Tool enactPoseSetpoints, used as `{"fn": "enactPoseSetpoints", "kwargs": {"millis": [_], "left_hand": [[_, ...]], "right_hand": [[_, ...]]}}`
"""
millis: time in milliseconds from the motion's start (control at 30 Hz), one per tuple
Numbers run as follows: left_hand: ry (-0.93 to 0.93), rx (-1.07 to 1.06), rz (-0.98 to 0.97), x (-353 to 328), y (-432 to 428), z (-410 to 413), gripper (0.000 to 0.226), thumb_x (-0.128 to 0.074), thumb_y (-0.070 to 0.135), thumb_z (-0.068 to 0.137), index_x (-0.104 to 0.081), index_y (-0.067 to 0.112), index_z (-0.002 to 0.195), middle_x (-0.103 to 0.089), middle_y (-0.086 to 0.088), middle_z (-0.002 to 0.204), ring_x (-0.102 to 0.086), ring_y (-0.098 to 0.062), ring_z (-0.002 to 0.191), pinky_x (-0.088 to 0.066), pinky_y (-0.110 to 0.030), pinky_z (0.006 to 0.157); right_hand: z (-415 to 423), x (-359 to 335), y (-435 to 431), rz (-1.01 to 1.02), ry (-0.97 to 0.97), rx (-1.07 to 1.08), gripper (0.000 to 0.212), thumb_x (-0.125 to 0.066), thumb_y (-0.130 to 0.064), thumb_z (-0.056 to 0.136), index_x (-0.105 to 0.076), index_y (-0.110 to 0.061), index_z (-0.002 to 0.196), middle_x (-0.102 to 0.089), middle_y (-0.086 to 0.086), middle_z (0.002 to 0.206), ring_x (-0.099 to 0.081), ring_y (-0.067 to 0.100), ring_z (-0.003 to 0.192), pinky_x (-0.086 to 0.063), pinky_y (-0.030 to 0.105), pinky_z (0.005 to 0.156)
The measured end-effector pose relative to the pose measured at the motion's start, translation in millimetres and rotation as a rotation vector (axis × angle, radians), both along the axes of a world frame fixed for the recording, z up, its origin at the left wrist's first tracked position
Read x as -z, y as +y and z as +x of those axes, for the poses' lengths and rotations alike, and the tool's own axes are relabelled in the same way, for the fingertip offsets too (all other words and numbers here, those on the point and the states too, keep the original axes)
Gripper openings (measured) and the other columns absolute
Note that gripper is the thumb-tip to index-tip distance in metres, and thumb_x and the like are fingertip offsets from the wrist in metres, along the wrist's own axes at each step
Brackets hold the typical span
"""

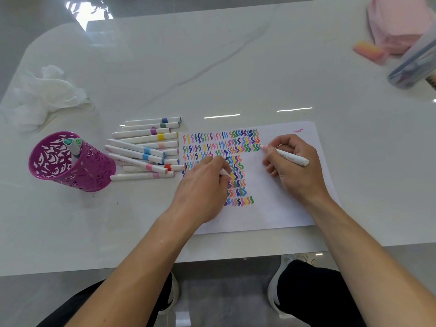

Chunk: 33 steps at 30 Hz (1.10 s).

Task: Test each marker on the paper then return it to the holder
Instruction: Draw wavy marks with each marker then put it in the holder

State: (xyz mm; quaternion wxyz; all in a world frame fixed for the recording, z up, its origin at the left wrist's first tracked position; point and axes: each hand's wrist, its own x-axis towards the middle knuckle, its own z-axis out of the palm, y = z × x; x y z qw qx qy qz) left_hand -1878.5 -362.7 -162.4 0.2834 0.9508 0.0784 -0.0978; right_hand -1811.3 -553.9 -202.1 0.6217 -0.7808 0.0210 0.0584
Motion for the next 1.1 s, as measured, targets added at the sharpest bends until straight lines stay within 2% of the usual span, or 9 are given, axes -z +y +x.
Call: {"fn": "enactPoseSetpoints", "kwargs": {"millis": [167,467,633,733,833,967,1033,1100], "left_hand": [[0.009,-0.013,0.003,1,0,1,0.016,-0.046,0.023,0.104,-0.060,0.029,0.109,-0.059,0.009,0.112,-0.053,-0.011,0.093,-0.040,-0.025,0.075],[0.010,-0.030,-0.004,0,0,1,0.019,-0.046,0.022,0.104,-0.063,0.027,0.112,-0.060,0.008,0.114,-0.054,-0.011,0.094,-0.044,-0.027,0.079],[0.017,-0.034,0.002,1,0,2,0.019,-0.046,0.023,0.104,-0.062,0.027,0.113,-0.059,0.009,0.113,-0.054,-0.010,0.094,-0.043,-0.026,0.078],[0.008,-0.025,0.006,1,1,1,0.019,-0.047,0.023,0.104,-0.063,0.028,0.112,-0.059,0.009,0.112,-0.054,-0.010,0.094,-0.043,-0.026,0.077],[-0.019,-0.015,0.006,0,2,-1,0.017,-0.048,0.023,0.103,-0.064,0.028,0.110,-0.061,0.009,0.109,-0.054,-0.010,0.093,-0.043,-0.025,0.076],[-0.091,0.003,0.021,-2,2,-3,0.018,-0.048,0.021,0.100,-0.065,0.025,0.105,-0.064,0.008,0.106,-0.057,-0.014,0.093,-0.050,-0.032,0.083],[-0.110,-0.011,0.011,-2,0,-3,0.018,-0.050,0.022,0.099,-0.066,0.027,0.105,-0.065,0.011,0.103,-0.058,-0.010,0.089,-0.050,-0.028,0.077],[-0.125,-0.055,-0.055,-4,0,-3,0.014,-0.054,0.024,0.098,-0.065,0.031,0.103,-0.064,0.017,0.092,-0.059,-0.001,0.081,-0.045,-0.011,0.064]], "right_hand": [[-1,-2,1,-0.002,0.009,0.024,0.010,-0.075,-0.020,0.092,-0.067,-0.019,0.087,-0.074,0.004,0.070,-0.066,0.013,0.058,-0.049,0.020,0.052],[-4,-6,0,-0.042,-0.007,0.046,0.011,-0.075,-0.014,0.088,-0.066,-0.017,0.083,-0.073,0.005,0.067,-0.066,0.015,0.058,-0.052,0.024,0.052],[-6,-7,0,-0.064,-0.028,0.006,0.010,-0.076,-0.014,0.087,-0.068,-0.018,0.082,-0.073,0.001,0.065,-0.066,0.012,0.054,-0.051,0.022,0.050],[-7,-9,0,-0.022,-0.023,0.023,0.013,-0.076,-0.014,0.089,-0.067,-0.019,0.081,-0.072,0.003,0.067,-0.067,0.014,0.057,-0.052,0.023,0.052],[-6,-15,-2,0.080,-0.023,0.063,0.017,-0.074,-0.010,0.090,-0.063,-0.019,0.080,-0.071,0.004,0.065,-0.064,0.016,0.056,-0.047,0.021,0.051],[-7,-25,-4,0.117,-0.058,0.053,0.015,-0.075,-0.011,0.087,-0.062,-0.016,0.081,-0.071,0.005,0.066,-0.065,0.015,0.056,-0.046,0.019,0.049],[-9,-27,-1,0.114,-0.062,0.020,0.017,-0.076,-0.010,0.088,-0.063,-0.017,0.081,-0.071,0.004,0.066,-0.065,0.014,0.056,-0.047,0.019,0.050],[-12,-31,3,0.128,-0.060,-0.025,0.017,-0.075,-0.009,0.090,-0.064,-0.020,0.083,-0.070,0.001,0.066,-0.065,0.013,0.058,-0.048,0.020,0.052]]}}
